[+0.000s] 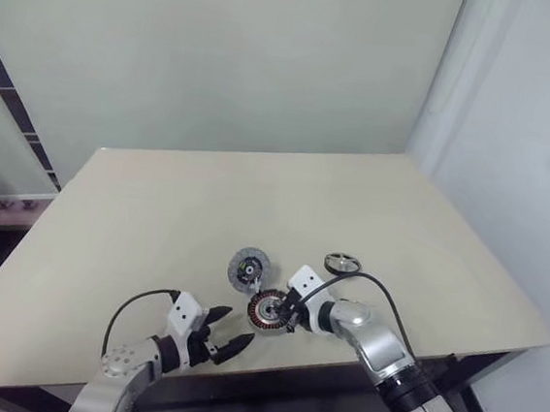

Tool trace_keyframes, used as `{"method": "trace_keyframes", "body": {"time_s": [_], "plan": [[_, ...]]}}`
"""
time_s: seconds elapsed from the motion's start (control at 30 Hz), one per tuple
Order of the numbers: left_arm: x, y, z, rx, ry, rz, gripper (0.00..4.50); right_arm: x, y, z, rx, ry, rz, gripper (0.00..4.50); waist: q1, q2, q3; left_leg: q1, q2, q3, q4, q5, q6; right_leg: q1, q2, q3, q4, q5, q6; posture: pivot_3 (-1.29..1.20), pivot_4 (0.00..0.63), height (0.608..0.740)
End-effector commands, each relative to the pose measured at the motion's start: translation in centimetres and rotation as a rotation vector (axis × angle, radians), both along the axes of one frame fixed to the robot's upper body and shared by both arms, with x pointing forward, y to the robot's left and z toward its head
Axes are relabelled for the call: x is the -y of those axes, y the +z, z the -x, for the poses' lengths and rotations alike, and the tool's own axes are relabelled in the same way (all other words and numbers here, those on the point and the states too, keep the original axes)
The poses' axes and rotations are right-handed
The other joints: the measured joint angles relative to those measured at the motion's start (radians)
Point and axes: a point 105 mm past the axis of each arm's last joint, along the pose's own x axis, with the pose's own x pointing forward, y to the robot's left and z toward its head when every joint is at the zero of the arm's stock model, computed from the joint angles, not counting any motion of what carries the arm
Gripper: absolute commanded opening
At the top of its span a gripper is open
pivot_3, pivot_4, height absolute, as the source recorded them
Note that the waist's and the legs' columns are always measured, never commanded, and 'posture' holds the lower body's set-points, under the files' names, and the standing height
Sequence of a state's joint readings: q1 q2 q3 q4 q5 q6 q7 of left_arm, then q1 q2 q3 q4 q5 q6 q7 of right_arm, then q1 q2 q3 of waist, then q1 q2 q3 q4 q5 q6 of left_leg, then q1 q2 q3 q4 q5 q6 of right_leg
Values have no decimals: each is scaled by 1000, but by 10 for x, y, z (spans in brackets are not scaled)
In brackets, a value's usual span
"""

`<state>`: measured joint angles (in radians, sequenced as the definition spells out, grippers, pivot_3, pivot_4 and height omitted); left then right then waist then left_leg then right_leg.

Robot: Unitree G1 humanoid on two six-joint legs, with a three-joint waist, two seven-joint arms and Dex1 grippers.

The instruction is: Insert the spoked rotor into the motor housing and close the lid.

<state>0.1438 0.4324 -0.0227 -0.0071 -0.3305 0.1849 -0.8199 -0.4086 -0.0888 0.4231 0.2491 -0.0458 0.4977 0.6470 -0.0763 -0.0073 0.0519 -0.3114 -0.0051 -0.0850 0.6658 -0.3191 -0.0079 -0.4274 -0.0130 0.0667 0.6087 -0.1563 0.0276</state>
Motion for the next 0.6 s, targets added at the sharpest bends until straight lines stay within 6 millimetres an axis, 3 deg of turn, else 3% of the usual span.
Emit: {"method": "trace_keyframes", "body": {"time_s": [0.03, 0.6], "plan": [[2, 9, -5, 41, -15, -1, 4500, -10, 19, -1, 43, 18, -62, 808, 0, 0, 0, 0, 0, 0, 0, 0, 0, 0, 0, 0, 0, 0, 0, 0, 0, 740], [4, 8, -4, 39, -15, 1, 4500, -14, 13, 3, 24, 39, -46, 808, 0, 0, 0, 0, 0, 0, 0, 0, 0, 0, 0, 0, 0, 0, 0, 0, 0, 740]]}}
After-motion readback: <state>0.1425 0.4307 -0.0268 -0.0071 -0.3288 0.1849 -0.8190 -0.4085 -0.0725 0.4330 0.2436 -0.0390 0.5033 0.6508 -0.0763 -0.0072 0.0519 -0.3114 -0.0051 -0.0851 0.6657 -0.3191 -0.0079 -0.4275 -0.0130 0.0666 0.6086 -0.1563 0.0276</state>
